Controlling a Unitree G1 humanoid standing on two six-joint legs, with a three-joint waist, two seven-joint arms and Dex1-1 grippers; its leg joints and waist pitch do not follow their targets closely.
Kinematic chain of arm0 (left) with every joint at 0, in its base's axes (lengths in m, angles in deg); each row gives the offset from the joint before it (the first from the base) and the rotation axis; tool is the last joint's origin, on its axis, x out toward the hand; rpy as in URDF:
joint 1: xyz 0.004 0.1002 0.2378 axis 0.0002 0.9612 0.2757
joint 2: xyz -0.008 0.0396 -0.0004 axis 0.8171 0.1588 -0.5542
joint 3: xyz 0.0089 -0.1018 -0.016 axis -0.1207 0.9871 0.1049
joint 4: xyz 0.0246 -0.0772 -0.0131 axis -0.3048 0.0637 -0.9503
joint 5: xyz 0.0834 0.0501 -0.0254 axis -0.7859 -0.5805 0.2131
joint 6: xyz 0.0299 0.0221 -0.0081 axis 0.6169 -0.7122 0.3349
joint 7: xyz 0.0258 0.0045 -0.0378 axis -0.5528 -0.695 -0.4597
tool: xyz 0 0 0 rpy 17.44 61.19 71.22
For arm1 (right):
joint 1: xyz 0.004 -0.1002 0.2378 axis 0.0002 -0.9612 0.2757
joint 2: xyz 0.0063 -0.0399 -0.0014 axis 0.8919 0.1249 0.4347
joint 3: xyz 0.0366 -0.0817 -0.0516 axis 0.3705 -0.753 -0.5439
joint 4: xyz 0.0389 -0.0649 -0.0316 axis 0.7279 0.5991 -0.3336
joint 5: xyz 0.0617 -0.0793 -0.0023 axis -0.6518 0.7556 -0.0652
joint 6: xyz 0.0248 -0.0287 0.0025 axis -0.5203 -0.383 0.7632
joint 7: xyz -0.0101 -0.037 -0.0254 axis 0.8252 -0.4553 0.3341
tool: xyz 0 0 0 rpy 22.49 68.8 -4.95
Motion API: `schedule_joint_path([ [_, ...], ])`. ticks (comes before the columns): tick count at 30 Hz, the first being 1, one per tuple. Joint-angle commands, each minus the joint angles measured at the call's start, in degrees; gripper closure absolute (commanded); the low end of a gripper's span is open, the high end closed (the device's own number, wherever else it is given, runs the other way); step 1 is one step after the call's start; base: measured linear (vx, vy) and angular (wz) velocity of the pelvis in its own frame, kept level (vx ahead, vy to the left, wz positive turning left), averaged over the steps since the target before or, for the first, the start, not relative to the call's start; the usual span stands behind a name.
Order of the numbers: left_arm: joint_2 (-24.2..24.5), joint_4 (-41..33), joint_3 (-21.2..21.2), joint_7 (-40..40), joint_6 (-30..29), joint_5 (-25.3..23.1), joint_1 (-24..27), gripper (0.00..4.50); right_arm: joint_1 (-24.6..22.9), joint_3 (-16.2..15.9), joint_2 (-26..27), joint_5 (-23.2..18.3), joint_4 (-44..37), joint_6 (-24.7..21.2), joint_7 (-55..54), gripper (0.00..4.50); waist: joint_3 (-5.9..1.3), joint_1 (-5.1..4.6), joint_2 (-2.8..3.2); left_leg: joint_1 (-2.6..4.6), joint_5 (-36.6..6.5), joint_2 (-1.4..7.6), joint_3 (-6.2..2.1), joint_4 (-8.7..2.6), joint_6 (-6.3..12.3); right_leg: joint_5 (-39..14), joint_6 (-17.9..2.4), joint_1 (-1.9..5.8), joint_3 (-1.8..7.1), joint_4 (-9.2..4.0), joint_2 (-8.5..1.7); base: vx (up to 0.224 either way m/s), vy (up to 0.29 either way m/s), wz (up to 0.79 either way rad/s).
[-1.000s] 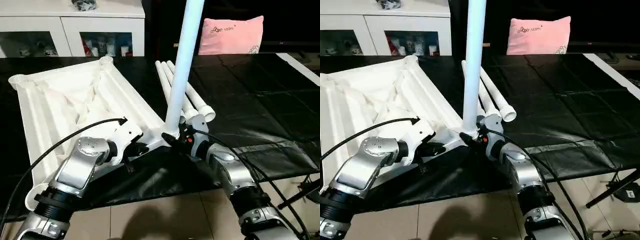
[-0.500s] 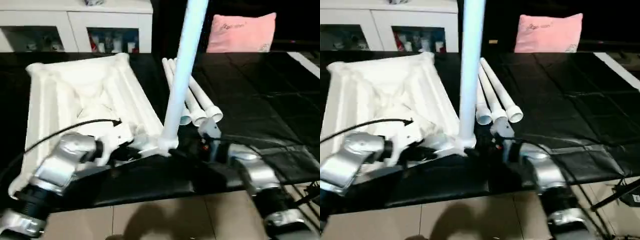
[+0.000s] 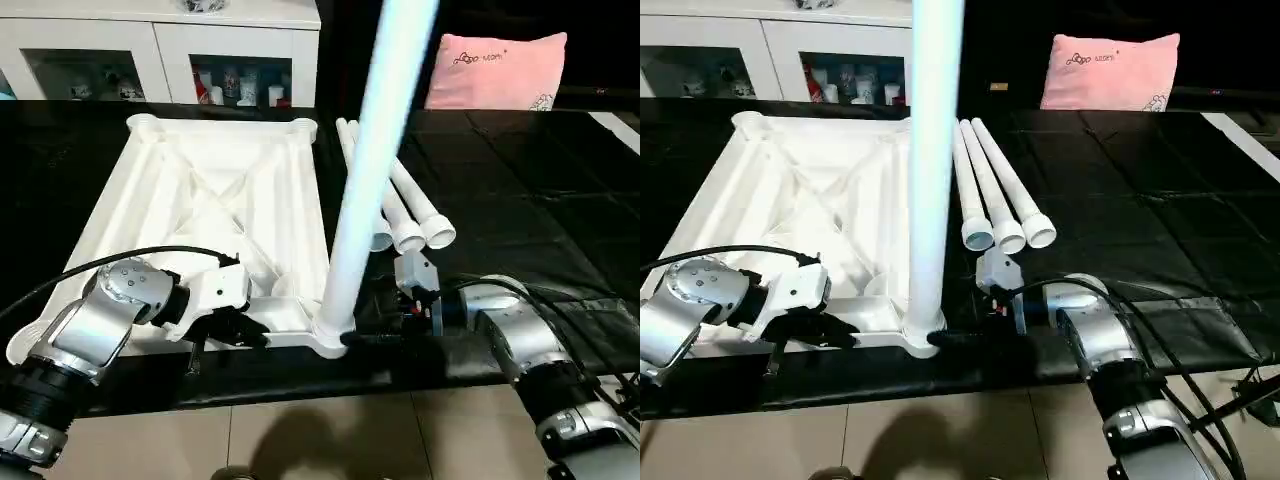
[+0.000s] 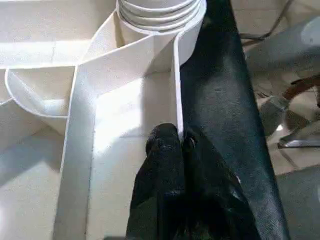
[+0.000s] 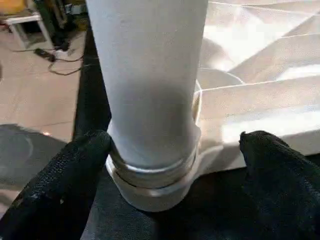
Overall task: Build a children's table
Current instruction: Rotate leg to tighten
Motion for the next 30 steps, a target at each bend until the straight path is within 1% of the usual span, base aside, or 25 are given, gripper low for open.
schedule_joint_path([
  [1,-0.7,-0.4,-2.7,2.9,1.5,-0.2,-0.7,4.5,0.8,-0.7,-0.1,-0.5,0.1,-0.7,1.9,0.32,-3.77,-0.1,0.86,0.14,-9.4,1.82,-0.06,-3.79,2.29,-7.7,-12.6,3.28,3.54,-3.5,-4.17,0.0,0.0,0.0],
  [3,-0.7,-0.2,-2.8,3.0,1.7,-0.2,-0.8,4.5,0.8,-0.9,0.0,-0.6,0.2,-0.8,2.3,0.5,-3.75,0.01,0.87,0.18,-9.5,1.85,-0.07,-3.82,2.21,-8.0,-12.5,3.22,3.54,-3.53,-4.2,0.0,0.0,0.0],
  [4,-0.7,0.2,-2.9,3.2,2.1,-0.2,-1.0,4.5,0.9,-0.8,0.1,-0.7,0.4,-0.9,2.7,0.5,-3.78,0.06,0.86,0.15,-9.5,1.82,-0.08,-3.8,2.15,-8.2,-12.4,3.24,3.52,-3.53,-4.2,0.0,0.0,0.0],
  [6,-0.6,0.9,-3.1,3.6,3.0,-0.1,-1.3,4.5,1.0,-0.8,0.2,-0.8,1.0,-0.6,3.4,0.76,-3.76,0.1,0.92,0.11,-9.8,1.8,-0.12,-3.82,1.99,-8.8,-12.2,3.25,3.51,-3.61,-4.22,0.0,0.0,0.0],
  [13,-0.7,1.7,-3.8,4.1,4.1,-0.7,-1.6,4.5,1.0,-1.2,0.6,-0.8,1.6,0.0,4.4,1.32,-3.75,0.12,0.94,0.09,-10.5,1.82,-0.16,-3.85,1.57,-10.3,-11.7,3.24,3.52,-3.71,-4.26,0.0,0.0,0.0],
  [15,-0.7,1.8,-3.8,4.1,4.2,-0.7,-1.6,4.5,1.1,-1.2,0.7,-0.8,1.8,0.2,4.4,1.59,-3.75,0.14,0.9,0.09,-10.5,1.8,-0.16,-3.83,1.54,-10.4,-11.6,3.23,3.52,-3.73,-4.27,0.0,0.0,0.0],
  [19,-0.8,1.8,-4.1,4.3,4.5,-0.7,-1.7,4.5,1.1,-1.2,1.3,-0.7,1.9,0.6,4.6,1.71,-3.73,0.13,0.89,0.07,-10.7,1.81,-0.2,-3.86,1.45,-11.1,-11.5,3.24,3.5,-3.74,-4.29,0.0,0.0,0.0],
  [21,-0.8,1.6,-4.2,4.3,4.6,-0.7,-1.6,4.5,1.0,-1.3,1.5,-0.7,1.8,0.6,4.8,1.87,-3.75,0.16,0.95,0.08,-10.4,1.81,-0.19,-3.84,1.5,-10.7,-11.6,3.19,3.51,-3.69,-4.25,0.0,0.0,0.0],
  [23,-0.9,1.6,-4.3,4.3,4.7,-0.7,-1.6,4.5,1.0,-1.4,1.6,-0.7,1.8,0.6,4.8,1.87,-3.78,0.13,0.94,0.09,-10.3,1.82,-0.18,-3.82,1.51,-10.3,-11.7,3.2,3.5,-3.66,-4.25,0.0,0.0,0.0],
  [24,-1.0,1.7,-4.4,3.9,4.6,-1.0,-1.6,4.5,0.5,-1.6,1.6,-0.8,1.3,0.4,5.1,1.89,-3.79,0.14,1.05,0.13,-10.4,1.81,-0.18,-3.81,1.49,-10.0,-11.8,3.17,3.5,-3.64,-4.21,0.0,0.0,0.0],
  [25,-1.1,1.7,-4.5,3.6,4.5,-1.2,-1.5,4.5,0.3,-1.6,1.7,-0.8,1.1,0.3,5.2,1.9,-3.81,0.15,1.01,0.17,-10.4,1.82,-0.17,-3.81,1.5,-9.9,-11.8,3.18,3.5,-3.64,-4.21,0.0,0.0,0.0],
  [26,-1.3,1.8,-4.4,2.9,4.0,-1.4,-1.4,4.5,-0.4,-1.8,1.6,-0.9,0.5,0.0,5.3,1.9,-3.81,0.17,1.26,0.17,-10.4,1.81,-0.19,-3.8,1.44,-9.6,-12.0,3.16,3.51,-3.58,-4.22,0.0,0.0,0.0],
  [28,-1.5,2.0,-4.1,1.6,3.2,-1.7,-1.1,4.5,-1.6,-2.2,1.5,-0.9,-0.6,-0.1,5.2,1.9,-3.78,0.19,1.13,0.18,-10.7,1.82,-0.17,-3.83,1.4,-9.8,-11.7,3.22,3.52,-3.69,-4.19,0.0,0.0,0.0],
  [29,-1.8,2.1,-3.8,0.6,2.6,-1.8,-0.9,4.5,-2.4,-2.2,1.5,-0.9,-1.1,-0.5,4.6,1.9,-3.78,0.29,1.33,0.21,-10.8,1.82,-0.2,-3.83,1.35,-10.0,-11.7,3.18,3.52,-3.69,-4.22,0.0,0.0,0.0],
  [30,-1.9,2.1,-3.5,0.0,2.2,-1.7,-0.8,4.5,-2.9,-2.3,1.6,-0.9,-1.3,-0.7,4.1,1.9,-3.69,0.36,1.21,0.21,-11.3,1.81,-0.18,-3.88,1.32,-10.6,-11.6,3.14,3.51,-3.85,-4.19,0.0,0.0,0.0],
])
